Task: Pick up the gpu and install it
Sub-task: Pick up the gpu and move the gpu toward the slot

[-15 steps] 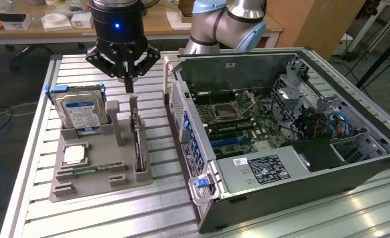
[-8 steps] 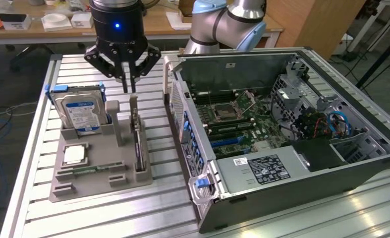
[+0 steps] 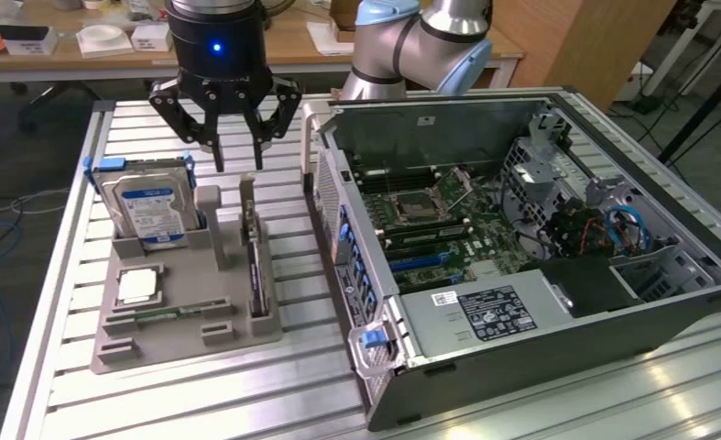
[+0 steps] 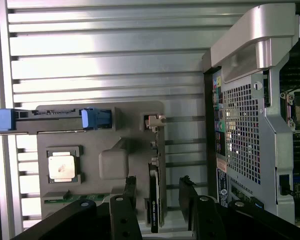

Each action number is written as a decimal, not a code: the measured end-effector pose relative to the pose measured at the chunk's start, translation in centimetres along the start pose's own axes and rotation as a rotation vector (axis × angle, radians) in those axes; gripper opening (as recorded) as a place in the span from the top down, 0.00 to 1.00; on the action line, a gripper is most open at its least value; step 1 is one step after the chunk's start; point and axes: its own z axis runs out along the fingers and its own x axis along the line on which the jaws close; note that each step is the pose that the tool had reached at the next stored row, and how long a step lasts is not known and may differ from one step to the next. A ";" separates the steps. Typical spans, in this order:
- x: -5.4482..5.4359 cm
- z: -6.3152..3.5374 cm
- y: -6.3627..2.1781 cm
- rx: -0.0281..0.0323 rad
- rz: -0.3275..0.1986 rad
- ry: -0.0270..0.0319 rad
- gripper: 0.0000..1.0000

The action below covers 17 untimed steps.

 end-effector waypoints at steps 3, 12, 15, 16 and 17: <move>0.0 0.00 0.00 0.0000 0.000 0.0000 0.53; 0.1 0.13 -0.05 -0.0004 0.000 -0.0049 0.53; 0.2 0.21 -0.08 -0.0007 0.000 -0.0084 0.53; 0.3 0.24 -0.09 -0.0007 0.000 -0.0097 0.53; 0.3 0.28 -0.11 -0.0009 -0.001 -0.0109 0.53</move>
